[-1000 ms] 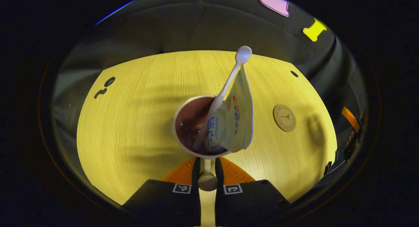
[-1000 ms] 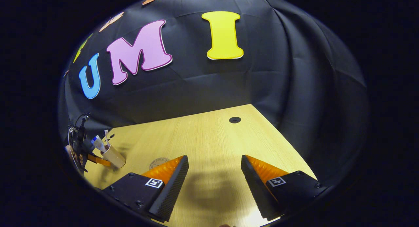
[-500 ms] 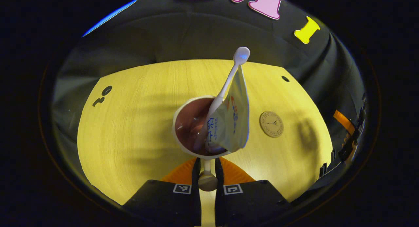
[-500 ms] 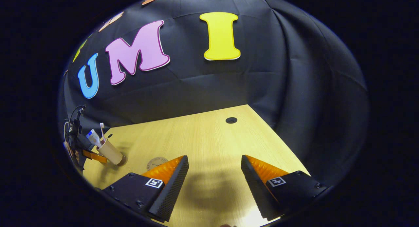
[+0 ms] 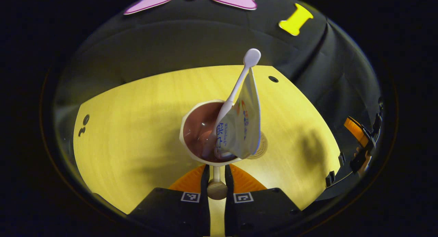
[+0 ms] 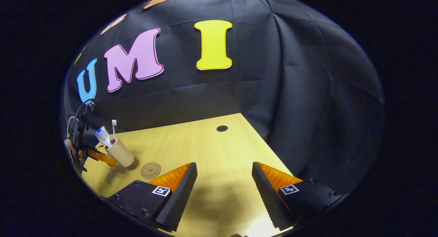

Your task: Put the toothbrush and toothpaste on the desktop into the cup, then pick up the cup and place it on the coaster on the desktop.

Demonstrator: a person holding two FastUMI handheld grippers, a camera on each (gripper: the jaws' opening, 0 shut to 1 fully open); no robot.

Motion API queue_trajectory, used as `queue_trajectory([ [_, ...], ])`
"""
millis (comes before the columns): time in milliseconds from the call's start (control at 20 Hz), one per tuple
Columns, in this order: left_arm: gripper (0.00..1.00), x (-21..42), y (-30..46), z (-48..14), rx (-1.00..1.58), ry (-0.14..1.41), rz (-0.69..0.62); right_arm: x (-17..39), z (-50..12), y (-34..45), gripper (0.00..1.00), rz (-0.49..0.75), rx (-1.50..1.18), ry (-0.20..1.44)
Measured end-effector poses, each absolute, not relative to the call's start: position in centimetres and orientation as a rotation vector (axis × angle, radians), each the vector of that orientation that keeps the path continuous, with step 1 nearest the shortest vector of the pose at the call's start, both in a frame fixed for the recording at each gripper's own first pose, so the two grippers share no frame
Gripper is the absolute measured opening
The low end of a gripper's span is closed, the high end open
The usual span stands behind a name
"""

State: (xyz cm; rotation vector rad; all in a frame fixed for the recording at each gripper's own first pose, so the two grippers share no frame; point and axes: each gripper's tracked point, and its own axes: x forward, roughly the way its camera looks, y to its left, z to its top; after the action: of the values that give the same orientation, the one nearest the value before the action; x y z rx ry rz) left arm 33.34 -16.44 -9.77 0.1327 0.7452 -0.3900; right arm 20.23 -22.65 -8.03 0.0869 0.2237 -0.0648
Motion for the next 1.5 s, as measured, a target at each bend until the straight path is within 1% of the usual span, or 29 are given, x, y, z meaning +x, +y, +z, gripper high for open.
queue_trajectory([
  [200,0.21,33.9,-21.5,-10.6,0.202,0.758,-0.460,18.7,-7.6,-22.4,0.99,-0.062,0.080,0.203],
  [300,0.21,34.1,-22.9,-11.4,0.261,0.770,-0.475,18.3,-7.6,-22.1,0.99,-0.057,0.068,0.192],
  [600,0.22,35.5,-24.0,-11.9,0.299,0.825,-0.472,17.3,-7.5,-20.5,0.99,-0.016,0.060,0.186],
  [750,0.25,35.2,-24.1,-12.1,0.305,0.830,-0.461,17.2,-7.6,-20.1,0.99,-0.004,0.053,0.184],
  [800,0.31,35.3,-24.0,-12.0,0.305,0.830,-0.461,17.1,-7.7,-20.0,0.99,0.000,0.054,0.186],
  [850,0.29,35.3,-24.0,-11.7,0.298,0.823,-0.463,17.0,-7.7,-19.8,0.99,0.004,0.055,0.184],
  [1000,0.34,33.5,-23.9,-9.6,0.288,0.793,-0.476,17.1,-7.6,-19.4,0.99,0.018,0.054,0.179],
  [1050,0.53,32.7,-23.9,-8.7,0.289,0.779,-0.475,17.1,-7.6,-19.2,0.99,0.023,0.051,0.178],
  [1100,0.63,31.8,-23.7,-7.8,0.290,0.765,-0.475,17.1,-7.5,-19.1,0.99,0.026,0.049,0.177],
  [1200,1.00,30.1,-22.9,-5.8,0.287,0.726,-0.464,16.9,-7.0,-18.7,0.99,0.035,0.049,0.168],
  [1500,0.98,24.9,-19.7,1.4,0.227,0.546,-0.398,15.9,-5.5,-16.5,0.99,0.080,0.035,0.148],
])
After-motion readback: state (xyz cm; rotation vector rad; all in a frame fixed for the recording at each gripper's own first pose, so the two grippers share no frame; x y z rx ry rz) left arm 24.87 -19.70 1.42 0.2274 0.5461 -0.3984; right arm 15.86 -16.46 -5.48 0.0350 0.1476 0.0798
